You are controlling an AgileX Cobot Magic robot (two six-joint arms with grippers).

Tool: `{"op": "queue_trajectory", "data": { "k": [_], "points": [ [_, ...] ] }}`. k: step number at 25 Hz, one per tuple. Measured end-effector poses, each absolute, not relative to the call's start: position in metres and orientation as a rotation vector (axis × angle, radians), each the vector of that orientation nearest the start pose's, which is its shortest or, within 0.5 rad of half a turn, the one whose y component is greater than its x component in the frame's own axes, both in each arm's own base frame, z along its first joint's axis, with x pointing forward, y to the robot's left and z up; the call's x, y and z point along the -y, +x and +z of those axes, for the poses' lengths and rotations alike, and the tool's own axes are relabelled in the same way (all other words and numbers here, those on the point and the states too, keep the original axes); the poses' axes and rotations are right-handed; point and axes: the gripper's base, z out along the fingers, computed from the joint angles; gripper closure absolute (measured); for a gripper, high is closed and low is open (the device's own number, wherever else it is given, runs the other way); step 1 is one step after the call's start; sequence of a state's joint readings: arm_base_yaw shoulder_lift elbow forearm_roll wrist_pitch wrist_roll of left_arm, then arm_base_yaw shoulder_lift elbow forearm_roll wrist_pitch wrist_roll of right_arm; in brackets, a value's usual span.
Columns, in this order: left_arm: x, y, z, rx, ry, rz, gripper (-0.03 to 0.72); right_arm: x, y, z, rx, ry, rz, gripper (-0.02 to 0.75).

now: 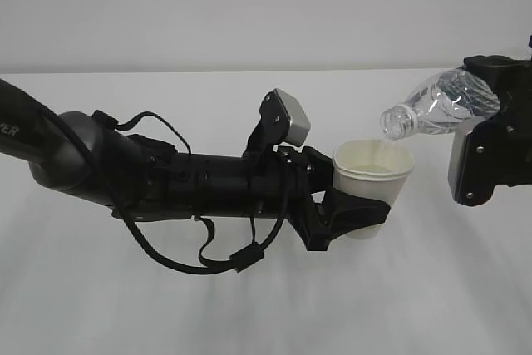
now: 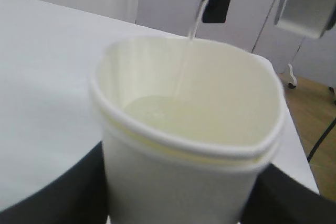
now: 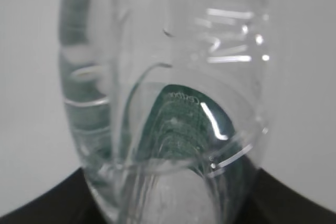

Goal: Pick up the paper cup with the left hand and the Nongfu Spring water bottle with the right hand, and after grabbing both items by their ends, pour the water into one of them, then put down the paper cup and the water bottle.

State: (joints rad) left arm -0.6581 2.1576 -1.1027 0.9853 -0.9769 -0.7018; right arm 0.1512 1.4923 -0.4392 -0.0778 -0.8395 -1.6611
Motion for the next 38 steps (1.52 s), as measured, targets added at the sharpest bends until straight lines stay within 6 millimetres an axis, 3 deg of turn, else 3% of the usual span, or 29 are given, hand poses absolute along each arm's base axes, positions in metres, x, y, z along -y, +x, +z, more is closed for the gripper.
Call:
{"op": "queue_trajectory", "data": {
  "k": [23,30,38],
  "points": [
    [0.302,0.288,0.124,-1.573,1.125,-1.15,0.221,-0.045,0.263,0.202,-1.048,-1.5,-1.099,0.36],
    [0.302,0.287,0.113,-1.592,1.125,-1.17,0.221,-0.045,0.263,0.202,-1.047,-1.501,-1.1,0.36],
    [0.302,0.287,0.113,-1.585,1.105,-1.186,0.221,-0.045,0.263,0.203,-1.046,-1.5,-1.101,0.36]
  ]
}}
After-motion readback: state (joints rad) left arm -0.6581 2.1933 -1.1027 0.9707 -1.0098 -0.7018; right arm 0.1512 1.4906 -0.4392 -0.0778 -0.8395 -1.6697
